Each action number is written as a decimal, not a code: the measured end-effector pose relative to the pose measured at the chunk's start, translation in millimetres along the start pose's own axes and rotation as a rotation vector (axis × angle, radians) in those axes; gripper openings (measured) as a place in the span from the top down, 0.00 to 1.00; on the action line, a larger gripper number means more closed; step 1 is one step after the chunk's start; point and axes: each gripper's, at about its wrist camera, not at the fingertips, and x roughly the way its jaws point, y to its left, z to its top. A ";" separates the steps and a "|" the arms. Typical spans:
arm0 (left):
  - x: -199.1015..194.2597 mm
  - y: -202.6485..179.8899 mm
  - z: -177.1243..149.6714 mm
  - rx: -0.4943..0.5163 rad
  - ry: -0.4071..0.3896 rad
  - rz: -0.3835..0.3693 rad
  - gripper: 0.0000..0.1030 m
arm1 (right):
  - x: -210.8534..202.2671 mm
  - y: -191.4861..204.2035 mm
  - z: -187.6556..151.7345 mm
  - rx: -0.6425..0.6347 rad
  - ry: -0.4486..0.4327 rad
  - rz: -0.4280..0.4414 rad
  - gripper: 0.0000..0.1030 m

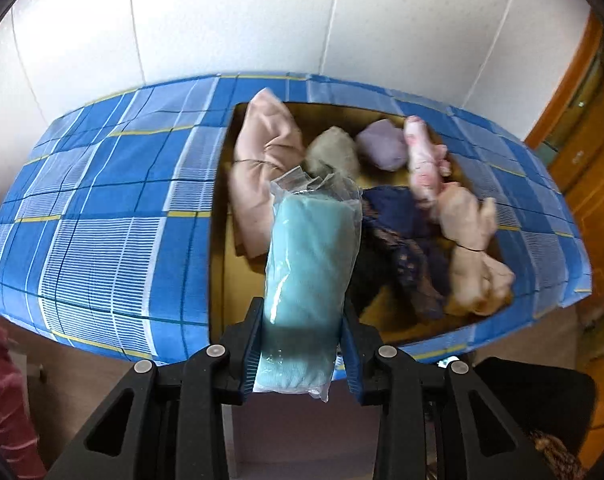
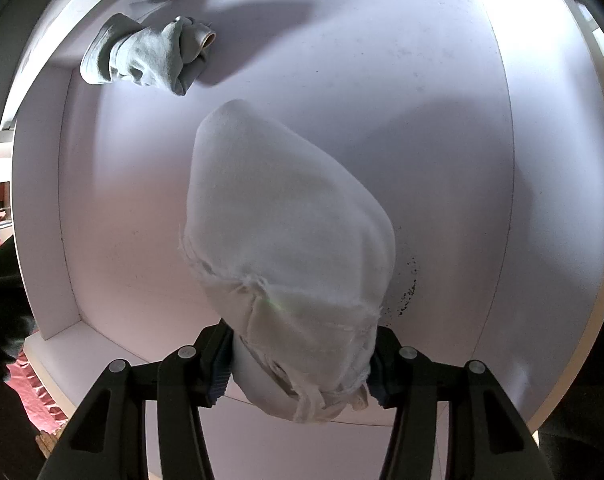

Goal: Organize soft objects
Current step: 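Carry the teal towel to the tray with the left tool while the right holds the white cloth, then lower the teal towel into the tray and open the left tool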

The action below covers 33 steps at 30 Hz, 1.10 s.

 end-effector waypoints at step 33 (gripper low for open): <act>33.7 8.7 2.4 -0.041 -0.024 0.098 0.52 | -12.0 8.2 -3.0 -0.006 0.001 -0.004 0.48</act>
